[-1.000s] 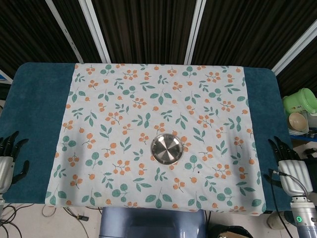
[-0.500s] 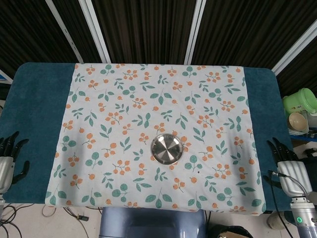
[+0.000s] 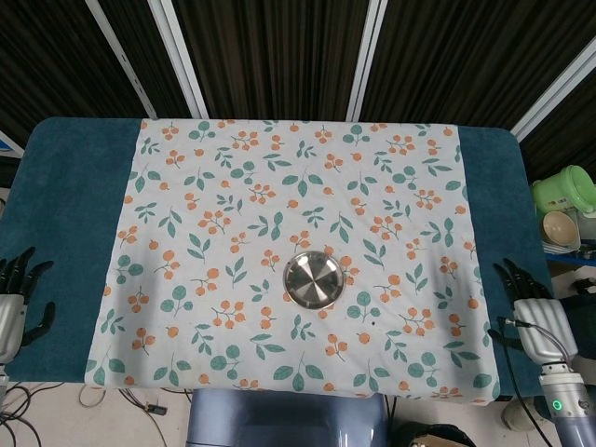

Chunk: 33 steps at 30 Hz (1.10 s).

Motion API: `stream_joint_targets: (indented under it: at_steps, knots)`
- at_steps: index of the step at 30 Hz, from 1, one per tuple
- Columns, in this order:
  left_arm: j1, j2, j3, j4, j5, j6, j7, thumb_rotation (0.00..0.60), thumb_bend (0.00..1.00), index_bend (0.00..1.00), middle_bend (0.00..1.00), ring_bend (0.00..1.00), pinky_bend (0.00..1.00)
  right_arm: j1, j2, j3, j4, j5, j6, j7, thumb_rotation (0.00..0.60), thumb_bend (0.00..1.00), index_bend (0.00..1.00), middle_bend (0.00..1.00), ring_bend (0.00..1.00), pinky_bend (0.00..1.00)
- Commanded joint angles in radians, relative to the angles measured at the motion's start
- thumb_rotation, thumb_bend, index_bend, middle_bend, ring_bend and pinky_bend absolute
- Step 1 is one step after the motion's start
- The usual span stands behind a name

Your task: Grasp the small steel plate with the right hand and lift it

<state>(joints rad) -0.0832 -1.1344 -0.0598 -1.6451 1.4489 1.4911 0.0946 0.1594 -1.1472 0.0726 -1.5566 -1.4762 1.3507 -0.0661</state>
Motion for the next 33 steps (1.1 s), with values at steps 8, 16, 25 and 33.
stream_joint_targets:
  at_steps: [8, 16, 25, 33]
  knots:
    - [0.000, 0.002, -0.001, -0.008, -0.009, -0.006, 0.007, 0.600, 0.44, 0.17, 0.00, 0.04, 0.00, 0.200, -0.021, 0.071, -0.023, 0.058, -0.257, -0.027, 0.600, 0.23, 0.09, 0.05, 0.11, 0.24]
    - [-0.001, 0.004, -0.002, -0.010, -0.015, -0.009, 0.007, 0.600, 0.44, 0.17, 0.00, 0.05, 0.00, 0.284, -0.147, 0.053, 0.048, 0.030, -0.322, -0.096, 0.600, 0.29, 0.13, 0.05, 0.10, 0.24]
    - [0.000, 0.006, -0.005, -0.014, -0.025, -0.012, 0.008, 0.600, 0.44, 0.17, 0.00, 0.05, 0.00, 0.320, -0.291, 0.035, 0.118, -0.021, -0.291, -0.104, 0.600, 0.31, 0.24, 0.05, 0.10, 0.24]
    - [0.001, 0.006, -0.007, -0.019, -0.035, -0.014, 0.016, 0.600, 0.44, 0.17, 0.00, 0.05, 0.00, 0.358, -0.377, 0.026, 0.165, -0.039, -0.299, -0.127, 0.600, 0.30, 0.31, 0.05, 0.10, 0.24]
